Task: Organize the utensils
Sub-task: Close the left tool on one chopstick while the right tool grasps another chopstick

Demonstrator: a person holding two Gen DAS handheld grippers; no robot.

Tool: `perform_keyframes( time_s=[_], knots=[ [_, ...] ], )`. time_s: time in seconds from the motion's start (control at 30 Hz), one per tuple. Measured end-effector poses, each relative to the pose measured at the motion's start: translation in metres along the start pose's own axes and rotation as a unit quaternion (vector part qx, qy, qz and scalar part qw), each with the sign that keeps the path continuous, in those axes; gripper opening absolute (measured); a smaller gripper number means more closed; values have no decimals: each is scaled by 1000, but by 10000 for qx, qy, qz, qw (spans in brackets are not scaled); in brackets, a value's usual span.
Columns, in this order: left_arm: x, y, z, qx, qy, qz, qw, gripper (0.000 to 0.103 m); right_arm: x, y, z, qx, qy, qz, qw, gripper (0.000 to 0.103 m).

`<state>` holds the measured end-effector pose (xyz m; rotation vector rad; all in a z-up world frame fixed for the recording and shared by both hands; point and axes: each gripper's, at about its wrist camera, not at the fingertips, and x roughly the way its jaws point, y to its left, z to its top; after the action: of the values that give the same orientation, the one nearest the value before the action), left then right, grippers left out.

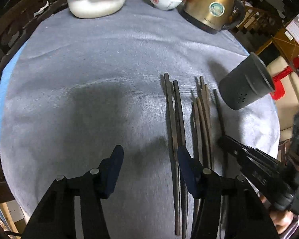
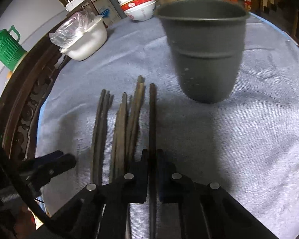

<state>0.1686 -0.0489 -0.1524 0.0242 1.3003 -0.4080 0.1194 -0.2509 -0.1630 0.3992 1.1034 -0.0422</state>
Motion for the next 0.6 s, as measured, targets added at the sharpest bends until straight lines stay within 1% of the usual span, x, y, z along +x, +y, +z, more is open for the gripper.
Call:
perform_keyframes(
  time_s=[0.1, 0.23, 0.37, 0.47, 0.53, 0.57, 0.6],
  knots=[
    [10, -2, 8, -47, 89, -15, 9999, 53, -2, -3, 3, 10, 28, -55, 10000, 8],
    [15, -3, 19, -20, 85, 51, 9999, 52, 2, -2, 13, 79, 67, -123, 9999, 10],
    [21, -6, 34, -44, 137, 55, 9999, 52, 9, 7, 25, -43, 105, -383, 9992, 11],
    [26, -8, 45, -84, 167, 78, 9998, 51, 15, 15, 34, -133, 7, -528, 9985, 11],
    [29, -9, 48, -123, 147, 26, 9998, 46, 18, 18, 37, -326, -79, -562, 9979, 11],
    [30, -9, 50, -151, 142, -65, 9998, 39, 18, 18, 37, -391, -73, -594, 9974, 10],
    [30, -9, 52, -183, 161, -188, 9995, 29, 18, 20, 38, -466, -56, -598, 9971, 9]
  ],
)
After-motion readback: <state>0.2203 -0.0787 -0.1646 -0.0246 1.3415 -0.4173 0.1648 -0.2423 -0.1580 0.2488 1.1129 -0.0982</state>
